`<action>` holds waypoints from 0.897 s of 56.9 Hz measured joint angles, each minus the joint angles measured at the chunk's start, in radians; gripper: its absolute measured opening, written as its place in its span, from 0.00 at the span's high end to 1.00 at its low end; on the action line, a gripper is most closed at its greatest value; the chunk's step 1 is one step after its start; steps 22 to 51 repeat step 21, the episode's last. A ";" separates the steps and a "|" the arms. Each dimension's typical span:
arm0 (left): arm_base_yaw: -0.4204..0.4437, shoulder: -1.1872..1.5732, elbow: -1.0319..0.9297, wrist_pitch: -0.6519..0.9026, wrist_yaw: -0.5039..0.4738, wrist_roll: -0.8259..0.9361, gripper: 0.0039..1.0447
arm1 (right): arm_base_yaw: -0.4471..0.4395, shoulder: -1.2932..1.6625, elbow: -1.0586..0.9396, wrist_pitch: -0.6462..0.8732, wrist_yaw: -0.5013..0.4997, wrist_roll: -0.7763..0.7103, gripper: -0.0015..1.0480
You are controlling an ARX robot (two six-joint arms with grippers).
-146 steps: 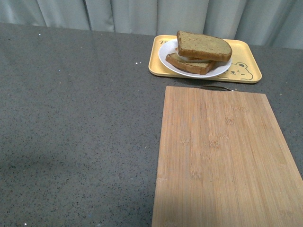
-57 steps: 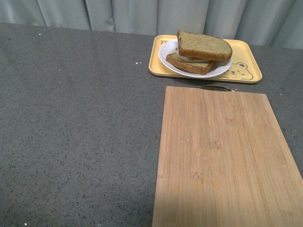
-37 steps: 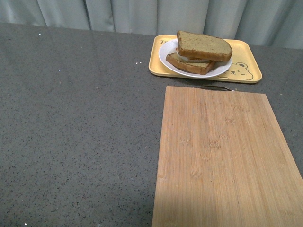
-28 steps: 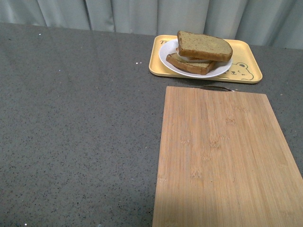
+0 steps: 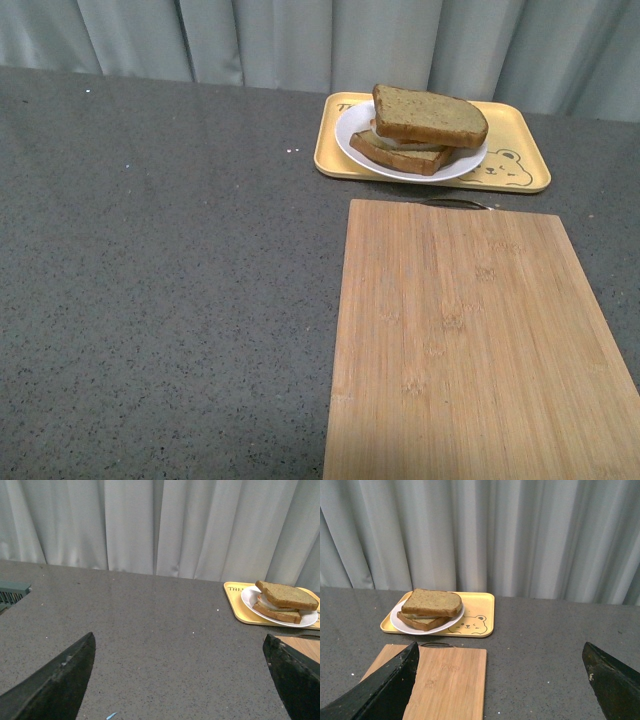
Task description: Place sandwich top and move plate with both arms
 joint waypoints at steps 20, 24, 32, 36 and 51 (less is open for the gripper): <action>0.000 0.000 0.000 0.000 0.000 0.000 0.06 | 0.000 0.000 0.000 0.000 0.000 0.000 0.09; 0.000 0.000 0.000 0.000 0.000 0.000 0.06 | 0.000 0.000 0.000 0.000 0.000 0.000 0.09; 0.000 0.000 0.000 0.000 0.000 0.000 0.06 | 0.000 0.000 0.000 0.000 0.000 0.000 0.09; 0.000 0.000 0.000 0.000 0.000 0.000 0.06 | 0.000 0.000 0.000 0.000 0.000 0.000 0.09; 0.000 0.000 0.000 0.000 0.000 0.000 0.06 | 0.000 0.000 0.000 0.000 0.000 0.000 0.09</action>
